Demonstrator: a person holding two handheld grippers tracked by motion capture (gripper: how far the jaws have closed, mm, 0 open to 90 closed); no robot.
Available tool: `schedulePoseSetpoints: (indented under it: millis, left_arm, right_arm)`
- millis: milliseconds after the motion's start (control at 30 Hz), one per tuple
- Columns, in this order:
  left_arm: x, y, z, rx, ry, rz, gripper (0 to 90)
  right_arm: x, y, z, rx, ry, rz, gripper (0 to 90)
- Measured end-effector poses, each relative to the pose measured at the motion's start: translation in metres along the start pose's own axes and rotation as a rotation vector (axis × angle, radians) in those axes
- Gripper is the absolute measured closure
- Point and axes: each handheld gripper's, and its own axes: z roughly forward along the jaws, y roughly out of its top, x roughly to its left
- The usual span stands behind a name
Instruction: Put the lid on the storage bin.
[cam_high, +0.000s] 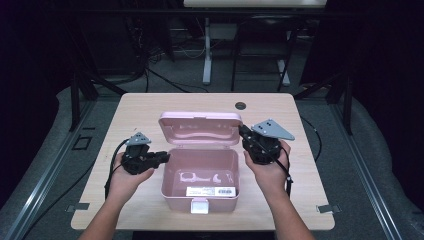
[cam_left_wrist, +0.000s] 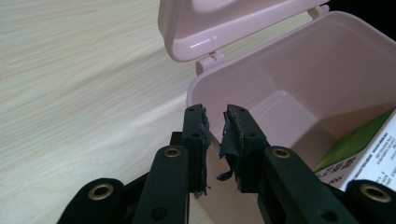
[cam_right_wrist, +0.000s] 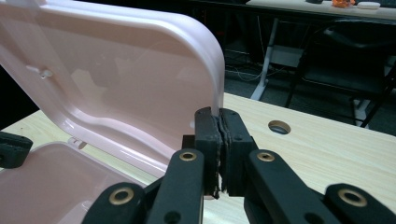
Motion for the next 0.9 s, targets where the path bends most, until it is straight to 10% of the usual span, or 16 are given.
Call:
schedulePoseSetpoints:
  millis: [367, 900]
  left_arm:
    - [-0.005, 0.004, -0.009, -0.024, -0.012, 0.015, 73.7]
    - [-0.009, 0.033, -0.042, -0.132, 0.076, 0.04, 64.2]
  right_arm:
    - [0.0, -0.003, -0.005, 0.001, 0.018, 0.003, 86.2]
    - [0.0, -0.005, -0.003, 0.027, 0.024, 0.001, 86.3]
